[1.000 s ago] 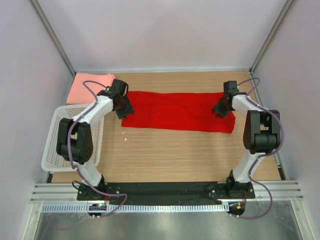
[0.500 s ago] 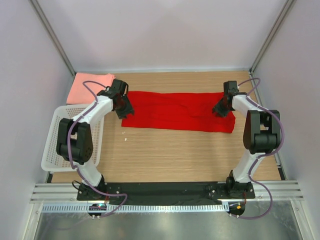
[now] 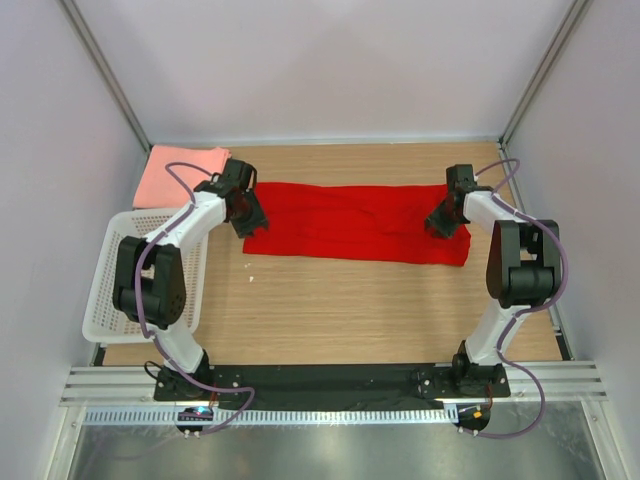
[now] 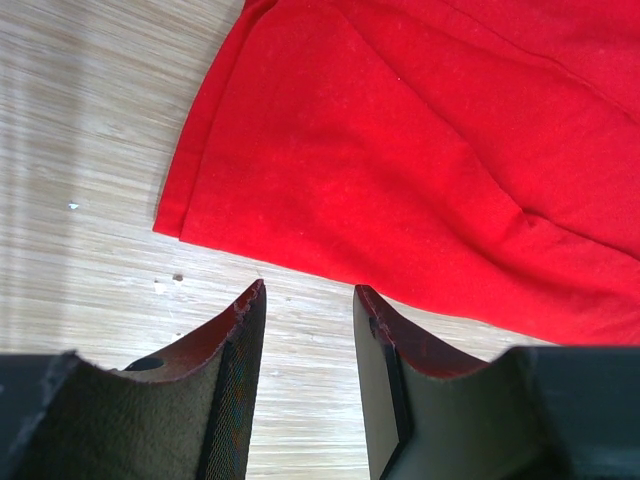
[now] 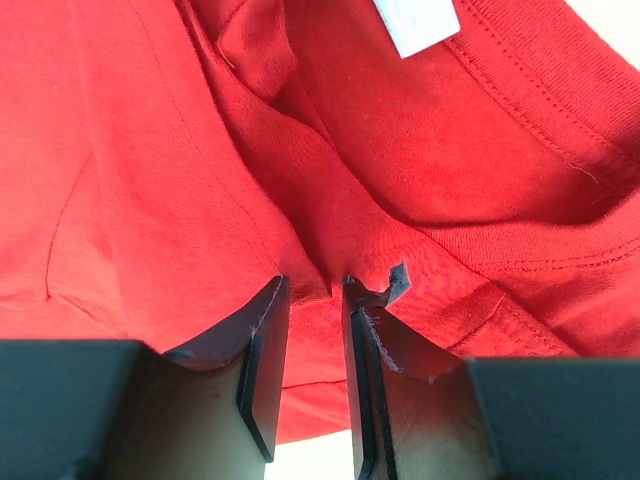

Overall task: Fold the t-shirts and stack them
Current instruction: Fold the tshirt

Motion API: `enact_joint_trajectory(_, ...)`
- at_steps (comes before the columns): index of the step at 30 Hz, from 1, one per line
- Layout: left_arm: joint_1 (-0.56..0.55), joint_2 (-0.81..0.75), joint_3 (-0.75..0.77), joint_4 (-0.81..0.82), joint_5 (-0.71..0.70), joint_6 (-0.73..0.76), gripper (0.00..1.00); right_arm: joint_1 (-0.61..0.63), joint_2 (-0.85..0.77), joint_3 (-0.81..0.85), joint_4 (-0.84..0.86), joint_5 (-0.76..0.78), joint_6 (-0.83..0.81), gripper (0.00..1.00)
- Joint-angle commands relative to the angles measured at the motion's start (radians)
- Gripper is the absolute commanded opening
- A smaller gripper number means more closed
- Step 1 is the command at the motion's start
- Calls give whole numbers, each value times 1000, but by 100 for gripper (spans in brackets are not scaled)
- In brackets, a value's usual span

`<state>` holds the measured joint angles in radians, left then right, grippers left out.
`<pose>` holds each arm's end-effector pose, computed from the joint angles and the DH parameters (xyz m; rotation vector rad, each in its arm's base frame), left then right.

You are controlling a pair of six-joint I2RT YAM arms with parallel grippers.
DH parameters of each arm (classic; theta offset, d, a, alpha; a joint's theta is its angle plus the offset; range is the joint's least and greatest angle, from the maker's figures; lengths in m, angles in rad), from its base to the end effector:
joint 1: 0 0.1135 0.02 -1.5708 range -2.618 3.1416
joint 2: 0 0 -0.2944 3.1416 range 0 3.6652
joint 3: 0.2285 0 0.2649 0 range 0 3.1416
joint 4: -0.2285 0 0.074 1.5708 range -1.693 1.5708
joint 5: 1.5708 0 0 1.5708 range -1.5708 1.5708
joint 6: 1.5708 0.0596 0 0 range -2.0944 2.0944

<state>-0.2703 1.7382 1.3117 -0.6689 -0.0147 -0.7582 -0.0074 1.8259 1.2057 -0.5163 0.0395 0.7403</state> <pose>0.3760 -0.1033 0.2329 -0.6579 2.6231 -0.3050 0.3953 -0.0053 0.1761 1.0035 2.5255 0.1647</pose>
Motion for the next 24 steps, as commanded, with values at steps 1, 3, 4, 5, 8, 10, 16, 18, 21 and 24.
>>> enact_joint_trajectory(1,-3,-42,-5,29,9,-12,41,7,-7,2,12,20,14,34)
enact_joint_trajectory(3,-1,-45,-5,29,9,-10,41,7,-2,5,16,22,19,34)
enact_joint_trajectory(4,-3,-45,-3,28,9,-10,42,7,-2,3,19,26,21,33)
enact_joint_trajectory(5,-3,-48,-5,28,9,-10,42,7,-4,3,21,28,21,30)
enact_joint_trajectory(8,-3,-48,-6,26,9,-9,42,7,-13,6,32,31,18,16)
enact_joint_trajectory(10,-1,-45,-6,26,9,-12,41,7,-17,12,35,31,13,11)
enact_joint_trajectory(16,-1,-42,-11,32,9,-15,41,35,-25,20,59,4,13,1)
enact_joint_trajectory(18,-1,-42,-11,32,10,-15,42,40,-27,32,64,-18,11,1)
enact_joint_trajectory(21,-3,-42,-11,37,9,-15,42,59,-30,63,94,-64,5,1)
enact_joint_trajectory(24,-3,-42,-11,37,2,-15,41,86,-20,113,117,-79,1,1)
